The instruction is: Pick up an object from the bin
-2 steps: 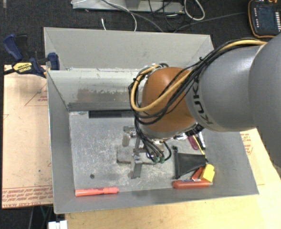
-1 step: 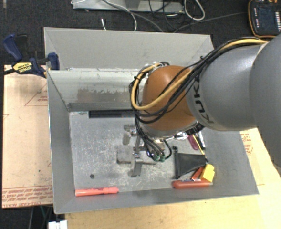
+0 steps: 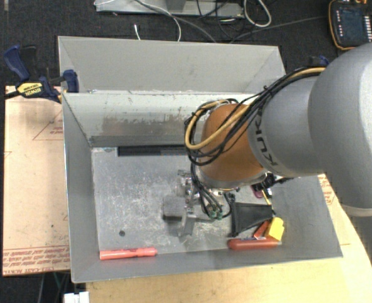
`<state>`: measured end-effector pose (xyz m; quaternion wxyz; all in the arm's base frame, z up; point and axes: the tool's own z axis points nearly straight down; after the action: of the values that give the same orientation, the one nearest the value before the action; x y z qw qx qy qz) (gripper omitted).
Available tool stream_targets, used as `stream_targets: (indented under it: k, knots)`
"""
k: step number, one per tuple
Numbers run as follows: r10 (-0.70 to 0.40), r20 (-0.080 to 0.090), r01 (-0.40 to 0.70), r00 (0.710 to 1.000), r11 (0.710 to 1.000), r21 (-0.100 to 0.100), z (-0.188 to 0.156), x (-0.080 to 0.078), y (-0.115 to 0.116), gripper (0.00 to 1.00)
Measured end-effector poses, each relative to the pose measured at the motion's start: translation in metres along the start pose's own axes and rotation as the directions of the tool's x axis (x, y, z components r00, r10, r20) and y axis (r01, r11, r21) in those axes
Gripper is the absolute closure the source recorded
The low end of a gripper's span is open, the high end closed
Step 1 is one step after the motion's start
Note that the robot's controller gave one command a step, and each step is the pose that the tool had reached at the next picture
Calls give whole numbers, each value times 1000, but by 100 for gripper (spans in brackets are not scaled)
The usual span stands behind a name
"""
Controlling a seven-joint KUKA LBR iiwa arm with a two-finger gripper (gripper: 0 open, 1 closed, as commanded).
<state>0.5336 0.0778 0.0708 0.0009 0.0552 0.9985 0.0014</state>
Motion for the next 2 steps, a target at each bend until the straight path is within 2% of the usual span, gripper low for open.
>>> stream_targets:
  k: [1, 2]
  knots:
    - [-7, 8, 7, 1000, 1000, -4, 0, -1, -1, 0]
    - [-1, 5, 1, 1000, 1000, -2, -1, -1, 0, 0]
